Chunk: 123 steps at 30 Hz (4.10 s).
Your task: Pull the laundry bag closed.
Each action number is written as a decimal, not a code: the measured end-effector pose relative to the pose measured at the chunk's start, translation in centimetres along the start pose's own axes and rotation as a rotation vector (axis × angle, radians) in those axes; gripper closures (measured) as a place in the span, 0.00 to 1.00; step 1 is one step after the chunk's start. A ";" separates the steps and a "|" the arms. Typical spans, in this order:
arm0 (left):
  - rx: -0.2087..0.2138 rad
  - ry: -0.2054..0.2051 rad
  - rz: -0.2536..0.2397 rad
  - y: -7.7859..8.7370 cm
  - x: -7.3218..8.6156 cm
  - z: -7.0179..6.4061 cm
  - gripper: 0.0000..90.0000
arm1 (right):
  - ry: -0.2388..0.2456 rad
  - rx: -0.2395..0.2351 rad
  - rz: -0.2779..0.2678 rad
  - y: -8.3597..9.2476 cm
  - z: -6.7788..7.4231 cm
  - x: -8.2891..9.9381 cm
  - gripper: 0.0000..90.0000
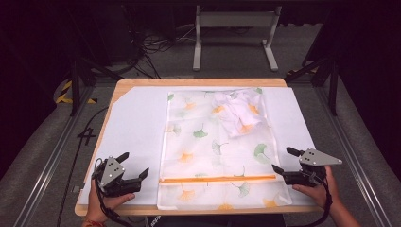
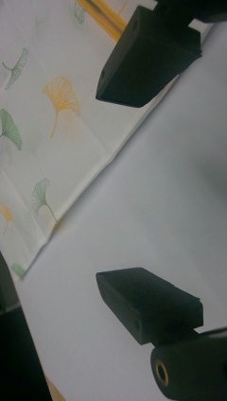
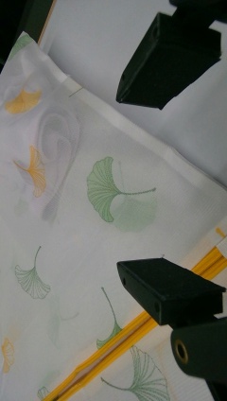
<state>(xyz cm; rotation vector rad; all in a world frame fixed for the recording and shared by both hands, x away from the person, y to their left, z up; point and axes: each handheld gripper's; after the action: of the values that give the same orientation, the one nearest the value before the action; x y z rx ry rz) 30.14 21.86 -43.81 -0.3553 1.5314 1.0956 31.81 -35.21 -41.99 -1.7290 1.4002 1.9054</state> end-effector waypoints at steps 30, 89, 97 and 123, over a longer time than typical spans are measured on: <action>0.230 -0.099 0.067 2.7 0.7 -2.7 0.96 | 0.118 -0.301 0.006 -5.0 3.6 -7.0 0.66; 0.369 -0.207 0.235 -1.5 1.1 -5.7 1.00 | 0.328 -0.589 0.244 -22.0 21.7 -14.0 0.94; 0.368 -0.209 0.235 -1.5 1.1 -5.7 1.00 | 0.184 -0.685 0.185 -21.1 20.9 -14.1 0.82; 0.367 -0.220 0.233 -1.5 1.1 -5.8 1.00 | 0.163 -0.722 0.236 -21.3 21.2 -13.3 0.94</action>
<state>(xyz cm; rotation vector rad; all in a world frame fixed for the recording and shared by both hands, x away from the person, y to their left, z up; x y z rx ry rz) 27.36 16.90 -46.04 0.1942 1.5611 0.9683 36.52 -2.75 -44.05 -2.1225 1.0606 2.6900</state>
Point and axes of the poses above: each handheld gripper's, and its own axes: y roughly backward along the jaws, x roughly out of its underside, z roughly to its left
